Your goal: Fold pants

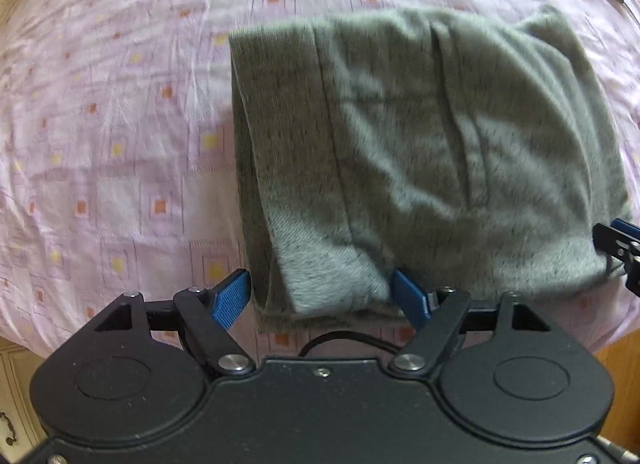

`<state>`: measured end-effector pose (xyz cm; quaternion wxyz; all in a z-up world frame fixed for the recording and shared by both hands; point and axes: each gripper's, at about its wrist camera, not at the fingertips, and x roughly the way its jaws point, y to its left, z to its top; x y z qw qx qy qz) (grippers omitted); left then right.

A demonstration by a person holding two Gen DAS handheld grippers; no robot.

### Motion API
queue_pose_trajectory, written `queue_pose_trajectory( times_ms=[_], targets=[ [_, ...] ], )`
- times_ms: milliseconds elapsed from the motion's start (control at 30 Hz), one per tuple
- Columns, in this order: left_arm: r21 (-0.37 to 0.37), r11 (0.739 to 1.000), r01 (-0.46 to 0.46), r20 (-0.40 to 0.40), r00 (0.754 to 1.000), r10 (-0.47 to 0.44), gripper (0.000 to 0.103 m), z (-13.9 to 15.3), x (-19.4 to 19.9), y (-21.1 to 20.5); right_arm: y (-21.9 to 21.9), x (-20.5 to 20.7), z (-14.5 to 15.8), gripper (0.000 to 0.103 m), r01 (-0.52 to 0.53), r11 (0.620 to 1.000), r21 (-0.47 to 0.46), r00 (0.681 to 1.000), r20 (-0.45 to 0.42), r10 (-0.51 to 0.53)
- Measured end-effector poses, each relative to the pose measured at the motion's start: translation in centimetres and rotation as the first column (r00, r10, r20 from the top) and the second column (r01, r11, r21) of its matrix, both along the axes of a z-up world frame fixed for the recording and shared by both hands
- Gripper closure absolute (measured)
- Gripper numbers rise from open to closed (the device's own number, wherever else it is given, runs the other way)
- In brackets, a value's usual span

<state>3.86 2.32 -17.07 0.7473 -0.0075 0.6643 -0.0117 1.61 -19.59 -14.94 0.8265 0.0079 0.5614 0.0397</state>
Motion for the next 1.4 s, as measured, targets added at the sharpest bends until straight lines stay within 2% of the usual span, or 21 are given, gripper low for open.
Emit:
queue_pose_trajectory(
  times_ms=[167,233,467,600,667,867,933,1000,1200,1267,1400],
  targets=[
    [-0.048,0.999,-0.015,0.016,1.000,0.016,0.022,0.5,-0.3,1.1,1.1,-1.6,0.8,0.077,-0.012,0.999,-0.053,1.000,0.002,0.012],
    [-0.052,0.999,0.000,0.061,0.998,0.003,0.027,1.8,-0.5,1.4,1.1,-1.7,1.7,0.077,0.015,0.999,-0.048,1.000,0.016,-0.014],
    [-0.030,0.998,0.053,0.236,0.971,-0.045,0.026,7.1,-2.6,2.3,1.7,-3.8,5.4,0.077,0.080,0.997,-0.003,0.988,0.132,-0.079],
    [-0.011,0.998,0.063,0.298,0.953,-0.057,0.026,8.4,-3.5,2.6,1.4,-4.6,6.0,0.077,0.128,0.991,0.023,0.977,0.168,-0.130],
    [-0.024,0.998,0.058,0.314,0.948,-0.048,0.026,8.4,-3.2,2.5,0.9,-4.8,5.7,0.077,0.158,0.987,0.021,0.973,0.167,-0.159],
    [-0.025,0.996,0.091,0.293,0.953,-0.080,0.026,6.5,-1.8,2.0,-1.3,-3.0,4.4,0.076,0.164,0.986,0.011,0.976,0.143,-0.164],
    [-0.020,0.996,0.085,0.279,0.957,-0.076,0.026,5.6,-1.3,2.1,-2.1,-2.1,3.8,0.075,0.150,0.989,0.012,0.980,0.129,-0.151],
    [-0.005,0.998,0.068,0.261,0.963,-0.065,0.026,4.8,-0.9,2.4,-2.9,-1.1,3.1,0.068,0.136,0.990,0.022,0.984,0.111,-0.138],
    [0.000,1.000,0.024,0.251,0.968,-0.023,0.023,3.4,0.6,3.4,-4.6,2.0,1.0,0.067,0.099,0.994,0.054,0.994,0.046,-0.102],
    [-0.010,1.000,0.030,0.228,0.973,-0.027,0.019,2.5,1.3,3.3,-4.9,2.9,0.3,0.067,0.086,0.993,0.075,0.996,0.022,-0.088],
    [-0.045,0.999,0.022,0.193,0.981,-0.013,0.004,0.7,2.6,3.2,-5.2,4.5,-1.3,0.066,0.052,0.994,0.097,0.998,-0.026,-0.049]
  ],
)
